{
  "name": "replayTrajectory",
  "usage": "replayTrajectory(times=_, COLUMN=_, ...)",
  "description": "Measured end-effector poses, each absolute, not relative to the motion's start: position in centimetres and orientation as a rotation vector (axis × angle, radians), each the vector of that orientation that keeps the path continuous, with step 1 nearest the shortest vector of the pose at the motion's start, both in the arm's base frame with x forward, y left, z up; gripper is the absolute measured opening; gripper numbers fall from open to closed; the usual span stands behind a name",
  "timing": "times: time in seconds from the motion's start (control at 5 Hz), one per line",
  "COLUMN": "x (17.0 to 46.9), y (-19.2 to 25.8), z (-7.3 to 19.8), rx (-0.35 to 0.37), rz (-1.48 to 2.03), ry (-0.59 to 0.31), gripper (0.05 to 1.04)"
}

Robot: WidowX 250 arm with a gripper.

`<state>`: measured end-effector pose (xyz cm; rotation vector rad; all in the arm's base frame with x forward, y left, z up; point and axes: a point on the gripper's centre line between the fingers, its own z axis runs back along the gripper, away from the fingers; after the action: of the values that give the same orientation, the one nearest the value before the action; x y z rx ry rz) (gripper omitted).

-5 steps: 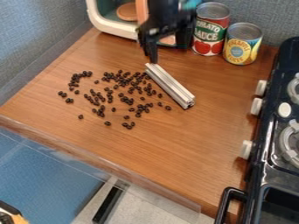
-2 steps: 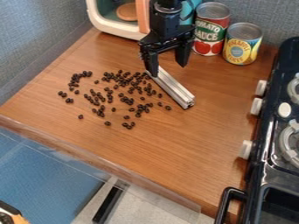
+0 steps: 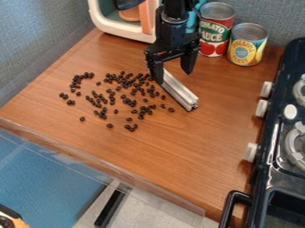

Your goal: Sweep into pile

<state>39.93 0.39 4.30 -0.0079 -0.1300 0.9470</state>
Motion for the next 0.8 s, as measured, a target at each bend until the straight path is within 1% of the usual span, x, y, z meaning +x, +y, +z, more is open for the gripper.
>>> replayTrajectory(times=0.2, x=39.73, y=-0.15, z=2.74, rx=0.011, rz=0.93, ry=-0.118, gripper=1.0)
replayTrajectory(times=0.4, x=39.7, y=-0.08, z=2.45, rx=0.025, rz=0.932, ry=-0.119, gripper=1.0)
replayTrajectory(times=0.6, x=39.42, y=-0.12, z=1.95, rx=0.033, rz=0.932, ry=-0.096, gripper=0.949)
replayTrajectory(times=0.8, x=39.53, y=-0.59, z=1.93, rx=0.0, rz=0.914, ry=-0.087, gripper=0.658)
